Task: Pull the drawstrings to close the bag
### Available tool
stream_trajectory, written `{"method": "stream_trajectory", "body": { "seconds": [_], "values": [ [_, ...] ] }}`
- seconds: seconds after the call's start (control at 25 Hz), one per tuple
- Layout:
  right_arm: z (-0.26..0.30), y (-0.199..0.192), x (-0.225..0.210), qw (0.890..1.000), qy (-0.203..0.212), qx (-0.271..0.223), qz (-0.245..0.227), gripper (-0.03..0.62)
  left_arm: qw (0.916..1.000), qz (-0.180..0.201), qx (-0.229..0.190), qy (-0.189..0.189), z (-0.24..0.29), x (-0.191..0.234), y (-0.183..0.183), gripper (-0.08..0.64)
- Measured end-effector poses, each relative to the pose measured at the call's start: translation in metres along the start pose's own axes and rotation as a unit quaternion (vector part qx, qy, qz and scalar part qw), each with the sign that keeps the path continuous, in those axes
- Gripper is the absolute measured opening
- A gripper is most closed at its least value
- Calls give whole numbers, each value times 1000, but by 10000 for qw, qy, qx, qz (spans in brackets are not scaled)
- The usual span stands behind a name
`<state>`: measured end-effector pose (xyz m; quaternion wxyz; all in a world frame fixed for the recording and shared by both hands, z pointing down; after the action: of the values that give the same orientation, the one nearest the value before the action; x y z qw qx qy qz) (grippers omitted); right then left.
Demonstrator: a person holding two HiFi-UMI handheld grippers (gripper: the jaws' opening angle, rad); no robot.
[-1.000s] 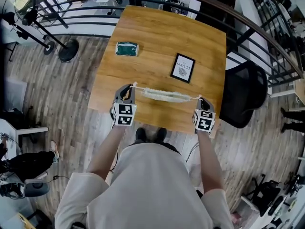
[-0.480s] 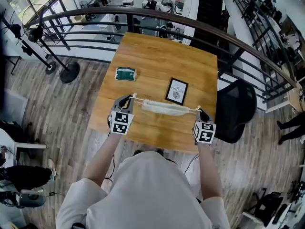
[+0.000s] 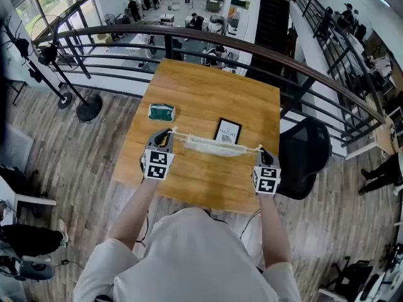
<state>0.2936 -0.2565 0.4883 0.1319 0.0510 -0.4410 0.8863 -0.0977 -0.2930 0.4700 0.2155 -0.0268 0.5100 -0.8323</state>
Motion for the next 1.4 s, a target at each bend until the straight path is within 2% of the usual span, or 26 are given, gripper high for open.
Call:
{"method": "stream_trajectory", "body": {
  "seconds": [0.16,0.36,0.64,0.76,1.08,1.4],
  "values": [
    [0,-3,-10,9999,-126,56,29,11,10000,11,45,31,2,-1,-2,5],
    [0,-8,-13,9985,-448,192,-245,11,9998,5,149,119,5,0,-8,5],
    [-3,-25,-26,9966,-728,360,-157,11,9987,-118,341,362,2,1,-19,8],
    [-3,-29,-31,9967,-748,305,16,11,9977,-317,434,424,0,7,-25,8],
    [-12,-38,-45,9952,-836,411,289,14,9956,-540,514,562,-12,16,-34,9],
    [-12,-54,-58,9934,-729,559,692,17,9938,-690,655,582,-20,24,-43,8]
  ]
}}
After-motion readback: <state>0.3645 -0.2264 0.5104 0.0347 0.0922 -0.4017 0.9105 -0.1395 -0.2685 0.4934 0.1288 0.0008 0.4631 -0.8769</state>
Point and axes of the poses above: the fingertips, and each gripper's own axes: z forward along the fingers, x to its left, y out of its top, the point moved 7 cm from there along -z, backward along the fingers, and after that the axes turned 10 degrees about x, right-handed, at the moved point
